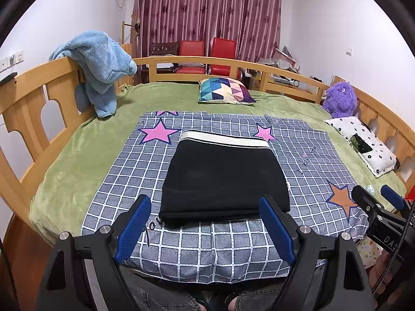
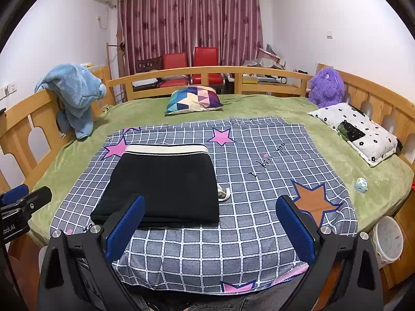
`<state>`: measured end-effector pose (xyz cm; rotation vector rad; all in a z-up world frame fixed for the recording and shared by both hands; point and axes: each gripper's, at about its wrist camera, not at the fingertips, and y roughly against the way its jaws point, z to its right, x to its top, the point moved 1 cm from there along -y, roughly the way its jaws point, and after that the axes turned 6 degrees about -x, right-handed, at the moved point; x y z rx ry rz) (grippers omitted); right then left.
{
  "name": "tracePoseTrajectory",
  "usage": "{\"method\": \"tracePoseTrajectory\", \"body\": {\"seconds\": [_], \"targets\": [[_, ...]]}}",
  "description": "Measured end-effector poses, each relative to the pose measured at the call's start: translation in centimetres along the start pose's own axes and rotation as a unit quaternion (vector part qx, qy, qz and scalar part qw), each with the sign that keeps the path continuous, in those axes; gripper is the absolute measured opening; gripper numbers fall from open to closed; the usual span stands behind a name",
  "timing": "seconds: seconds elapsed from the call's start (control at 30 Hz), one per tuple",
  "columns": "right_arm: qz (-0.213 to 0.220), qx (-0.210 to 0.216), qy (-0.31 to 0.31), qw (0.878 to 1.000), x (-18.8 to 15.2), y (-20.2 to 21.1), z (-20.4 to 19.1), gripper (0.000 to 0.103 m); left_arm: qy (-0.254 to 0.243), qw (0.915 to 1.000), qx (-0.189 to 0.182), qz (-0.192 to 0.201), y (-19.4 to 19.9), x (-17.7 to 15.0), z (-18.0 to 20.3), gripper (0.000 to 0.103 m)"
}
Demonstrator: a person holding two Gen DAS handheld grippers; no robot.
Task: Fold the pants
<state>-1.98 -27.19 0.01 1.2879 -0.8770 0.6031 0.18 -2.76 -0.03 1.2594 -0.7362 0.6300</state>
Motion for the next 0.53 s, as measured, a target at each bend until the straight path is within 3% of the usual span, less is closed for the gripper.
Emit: {"method": "tracePoseTrajectory", "body": {"seconds": [0.53], "targets": [[0.0, 0.001, -0.002, 1.0, -0.02, 0.04, -0.08, 0.1, 0.003, 1.0, 0.0, 0.0, -0.14, 0.33, -0.41, 0.084]]}}
